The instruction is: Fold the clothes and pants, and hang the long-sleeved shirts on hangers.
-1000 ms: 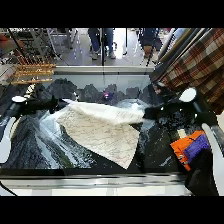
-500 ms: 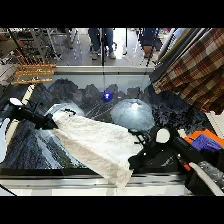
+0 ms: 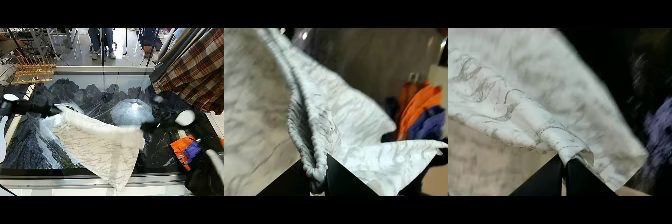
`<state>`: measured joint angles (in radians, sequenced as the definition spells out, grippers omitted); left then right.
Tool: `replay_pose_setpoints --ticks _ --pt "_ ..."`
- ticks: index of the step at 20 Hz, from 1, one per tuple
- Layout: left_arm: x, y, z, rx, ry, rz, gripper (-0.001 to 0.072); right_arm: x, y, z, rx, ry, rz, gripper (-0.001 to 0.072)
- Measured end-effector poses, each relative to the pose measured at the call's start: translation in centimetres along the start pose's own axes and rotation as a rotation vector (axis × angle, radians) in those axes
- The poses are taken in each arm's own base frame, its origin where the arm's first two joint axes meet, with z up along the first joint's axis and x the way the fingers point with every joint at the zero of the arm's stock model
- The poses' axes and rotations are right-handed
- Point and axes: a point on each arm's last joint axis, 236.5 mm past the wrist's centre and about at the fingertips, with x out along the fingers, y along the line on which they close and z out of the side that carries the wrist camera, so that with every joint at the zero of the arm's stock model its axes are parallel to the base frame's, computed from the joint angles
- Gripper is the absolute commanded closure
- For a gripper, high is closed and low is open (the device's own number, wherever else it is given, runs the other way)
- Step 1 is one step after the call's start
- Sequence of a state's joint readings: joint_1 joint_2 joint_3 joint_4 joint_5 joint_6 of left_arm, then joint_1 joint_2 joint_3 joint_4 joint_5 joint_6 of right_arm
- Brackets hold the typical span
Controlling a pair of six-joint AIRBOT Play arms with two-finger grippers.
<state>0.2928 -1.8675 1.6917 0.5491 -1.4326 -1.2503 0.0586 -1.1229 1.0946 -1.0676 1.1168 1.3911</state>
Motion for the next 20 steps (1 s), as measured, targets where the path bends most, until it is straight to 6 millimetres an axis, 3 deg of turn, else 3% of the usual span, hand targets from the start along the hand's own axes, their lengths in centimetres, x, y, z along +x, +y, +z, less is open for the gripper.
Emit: replay_pose_setpoints --ticks 2,4,5,7,9,13,17,20 --pt "-1.0 -3.1 3.3 0.022 -0.122 -0.081 0.0687 -3.9 -1.5 5.5 0.024 -0.177 -0.034 0.07" --pt "-2.1 -5.6 5.3 0.039 -0.196 -0.141 0.0686 -7.3 -1.6 8.7 0.018 -0.28 -0.044 0.07" --pt "-2.4 -6.3 5.9 0.044 -0.216 -0.156 0.0686 -8.4 -1.5 9.4 0.013 -0.3 -0.044 0.07" --pt "-2.7 -6.6 6.1 0.039 -0.218 -0.16 0.0686 -9.1 -0.7 8.8 -0.001 -0.264 -0.029 0.07" --pt "-2.3 -5.4 4.8 0.042 -0.158 -0.122 0.0686 -8.7 0.5 6.5 -0.024 -0.164 -0.008 0.07" --pt "-2.0 -1.4 0.3 0.05 0.044 0.026 0.0687 -7.0 4.5 -0.7 -0.082 0.079 0.07 0.07" --pt "-3.5 4.2 -3.6 0.035 0.216 0.253 0.0685 -4.7 8.9 -9.5 -0.116 0.302 0.163 0.07" --pt "-4.8 7.3 -5.3 0.016 0.297 0.382 0.0684 -2.1 10.4 -16.6 -0.121 0.481 0.196 0.0699"
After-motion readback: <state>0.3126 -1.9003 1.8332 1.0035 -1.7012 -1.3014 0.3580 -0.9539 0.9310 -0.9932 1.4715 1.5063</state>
